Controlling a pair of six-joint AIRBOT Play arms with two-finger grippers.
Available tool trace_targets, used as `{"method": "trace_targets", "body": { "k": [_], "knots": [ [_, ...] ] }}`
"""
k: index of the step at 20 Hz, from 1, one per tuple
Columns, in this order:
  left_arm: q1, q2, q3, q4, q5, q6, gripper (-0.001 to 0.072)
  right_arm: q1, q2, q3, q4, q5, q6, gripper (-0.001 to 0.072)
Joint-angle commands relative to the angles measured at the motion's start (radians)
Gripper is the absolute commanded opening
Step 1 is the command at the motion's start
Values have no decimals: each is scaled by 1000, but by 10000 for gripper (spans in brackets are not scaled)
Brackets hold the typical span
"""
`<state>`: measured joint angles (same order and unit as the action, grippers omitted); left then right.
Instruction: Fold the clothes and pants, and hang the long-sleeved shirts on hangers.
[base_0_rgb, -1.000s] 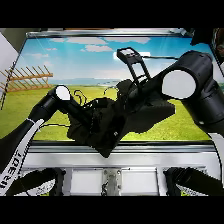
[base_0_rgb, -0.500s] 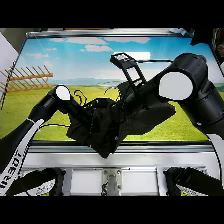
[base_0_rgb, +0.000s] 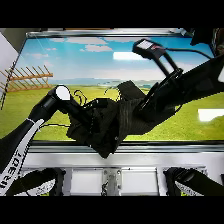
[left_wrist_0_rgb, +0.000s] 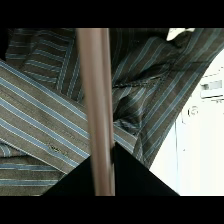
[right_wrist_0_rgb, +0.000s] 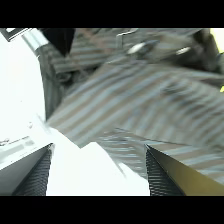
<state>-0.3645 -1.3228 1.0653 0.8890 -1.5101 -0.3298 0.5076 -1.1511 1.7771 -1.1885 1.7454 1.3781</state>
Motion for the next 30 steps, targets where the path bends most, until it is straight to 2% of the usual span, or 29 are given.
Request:
{"method": "trace_targets", "body": {
  "k": [1, 2, 5, 7, 13, 17, 20, 25, 30],
  "knots": [
    [1, 0, 0, 1, 0, 0, 8, -92, 12, 4, 49, -44, -84, 618],
    [1, 0, 0, 1, 0, 0, 8, -99, 11, 3, 47, -44, -96, 618],
    [1, 0, 0, 1, 0, 0, 8, -151, 13, 2, 50, -29, -328, 618],
    [1, 0, 0, 1, 0, 0, 8, -245, 13, -6, 93, -11, -410, 618],
    [1, 0, 0, 1, 1, 0, 8, -661, 14, -265, 550, 96, -739, 618],
    [1, 0, 0, 1, 0, 0, 8, -867, 14, -492, 693, 96, -995, 618],
    [1, 0, 0, 1, 0, 0, 8, -948, 14, -637, 722, 96, -1194, 618],
    [1, 0, 0, 1, -1, 0, 8, -968, -2, -777, 722, 92, -1374, 618],
    [0, 0, 0, 0, -1, 0, 8, -938, -48, -815, 741, 92, -1412, 618]
  ]
}}
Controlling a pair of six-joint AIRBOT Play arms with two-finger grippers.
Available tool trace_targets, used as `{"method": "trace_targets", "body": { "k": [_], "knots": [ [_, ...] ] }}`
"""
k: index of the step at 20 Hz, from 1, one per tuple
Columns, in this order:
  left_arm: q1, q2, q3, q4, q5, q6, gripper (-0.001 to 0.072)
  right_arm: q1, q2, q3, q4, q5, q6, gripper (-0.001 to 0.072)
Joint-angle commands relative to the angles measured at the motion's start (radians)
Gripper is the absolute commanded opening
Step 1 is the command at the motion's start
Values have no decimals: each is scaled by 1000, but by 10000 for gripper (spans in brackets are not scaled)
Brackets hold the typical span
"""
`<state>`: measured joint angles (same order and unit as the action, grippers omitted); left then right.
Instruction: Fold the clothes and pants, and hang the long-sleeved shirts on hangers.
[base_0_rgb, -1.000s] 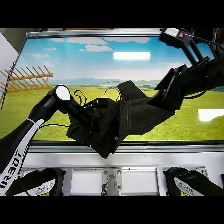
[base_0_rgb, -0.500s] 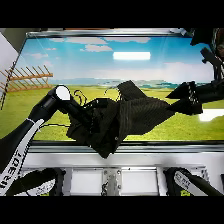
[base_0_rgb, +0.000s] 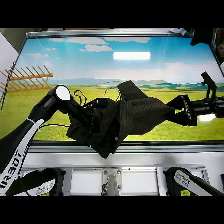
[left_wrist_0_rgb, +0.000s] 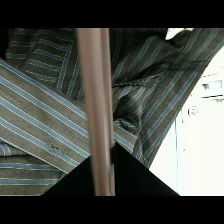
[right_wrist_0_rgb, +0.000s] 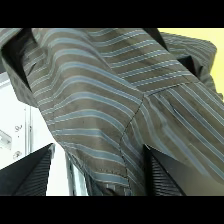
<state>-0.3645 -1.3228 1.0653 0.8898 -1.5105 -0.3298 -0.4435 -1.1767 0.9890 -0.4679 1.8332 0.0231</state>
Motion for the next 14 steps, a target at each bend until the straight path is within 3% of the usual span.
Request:
{"method": "trace_targets", "body": {
  "k": [1, 4, 14],
  "knots": [
    [0, 0, 0, 0, 0, 0, 8, 25, -30, -27, 43, 4, -63, 618],
    [0, 0, 0, 0, 0, 0, 8, 66, -57, -27, 115, 4, -66, 618],
    [1, 0, 0, -1, 0, 0, 8, 159, -90, -27, 113, 3, -64, 618]
  ]
}}
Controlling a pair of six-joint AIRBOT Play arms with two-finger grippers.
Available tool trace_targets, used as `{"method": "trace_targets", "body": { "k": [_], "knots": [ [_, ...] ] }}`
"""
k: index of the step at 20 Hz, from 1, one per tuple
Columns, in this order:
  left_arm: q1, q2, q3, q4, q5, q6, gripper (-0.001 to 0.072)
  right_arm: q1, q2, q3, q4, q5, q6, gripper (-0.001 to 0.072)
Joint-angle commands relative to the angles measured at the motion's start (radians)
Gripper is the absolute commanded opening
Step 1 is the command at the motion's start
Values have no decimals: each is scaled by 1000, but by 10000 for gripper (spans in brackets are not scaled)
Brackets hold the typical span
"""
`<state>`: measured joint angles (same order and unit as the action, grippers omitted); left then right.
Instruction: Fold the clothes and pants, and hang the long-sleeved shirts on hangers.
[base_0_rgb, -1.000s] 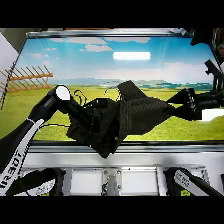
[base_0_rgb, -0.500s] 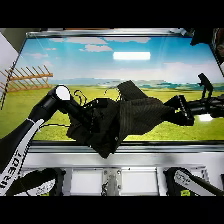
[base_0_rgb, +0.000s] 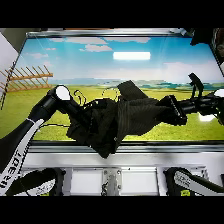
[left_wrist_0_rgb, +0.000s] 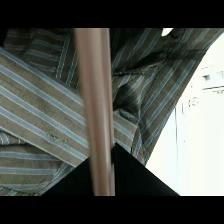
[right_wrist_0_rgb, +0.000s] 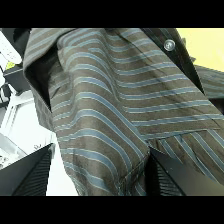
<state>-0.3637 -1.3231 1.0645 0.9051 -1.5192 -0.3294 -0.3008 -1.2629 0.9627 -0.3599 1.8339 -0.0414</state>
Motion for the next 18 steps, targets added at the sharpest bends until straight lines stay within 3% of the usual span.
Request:
{"method": "trace_targets", "body": {
  "k": [1, 17, 18],
  "knots": [
    [0, 0, 0, -16, 9, 0, 8, 16, -4, -1, 5, -1, 4, 619],
    [0, 0, 0, -16, 9, 0, 8, 14, -4, -1, 6, -1, 3, 615],
    [0, 0, 0, -15, 9, 0, 8, 14, -4, -1, 6, -1, 3, 582]
  ]
}}
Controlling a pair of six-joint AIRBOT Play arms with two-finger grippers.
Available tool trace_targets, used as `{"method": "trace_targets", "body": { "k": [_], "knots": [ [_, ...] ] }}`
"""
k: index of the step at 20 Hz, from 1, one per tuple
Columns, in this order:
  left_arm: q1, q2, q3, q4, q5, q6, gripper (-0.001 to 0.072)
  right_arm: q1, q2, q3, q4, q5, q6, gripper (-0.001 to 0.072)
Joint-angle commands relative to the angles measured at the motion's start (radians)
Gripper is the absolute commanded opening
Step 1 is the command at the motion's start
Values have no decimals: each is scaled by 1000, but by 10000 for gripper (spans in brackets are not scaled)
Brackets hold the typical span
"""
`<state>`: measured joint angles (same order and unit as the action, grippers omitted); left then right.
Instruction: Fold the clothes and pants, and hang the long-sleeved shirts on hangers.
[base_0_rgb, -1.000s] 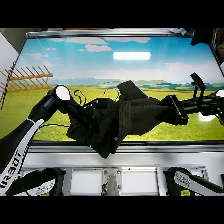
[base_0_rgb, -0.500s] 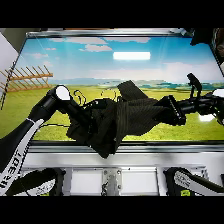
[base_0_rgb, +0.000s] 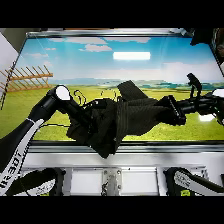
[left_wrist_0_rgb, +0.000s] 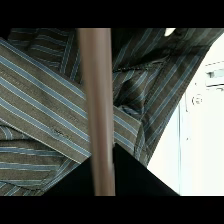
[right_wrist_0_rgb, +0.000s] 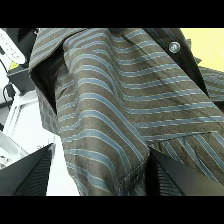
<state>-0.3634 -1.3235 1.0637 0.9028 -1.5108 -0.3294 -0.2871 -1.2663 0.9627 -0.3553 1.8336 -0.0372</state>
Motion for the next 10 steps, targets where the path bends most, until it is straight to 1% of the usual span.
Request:
{"method": "trace_targets", "body": {
  "k": [1, 2, 3, 10],
  "knots": [
    [0, 0, 1, -13, 0, 0, 8, 1, -1, -1, 1, -1, -1, 418],
    [0, 0, 1, -13, 1, 0, 8, 1, -1, -1, 1, -1, -1, 156],
    [0, 0, 1, -13, 1, 0, 9, 1, -1, -1, 1, -1, -2, 22],
    [0, 0, 1, -11, 4, 0, 8, 2, -2, -1, 2, -4, -1, 17]
  ]
}}
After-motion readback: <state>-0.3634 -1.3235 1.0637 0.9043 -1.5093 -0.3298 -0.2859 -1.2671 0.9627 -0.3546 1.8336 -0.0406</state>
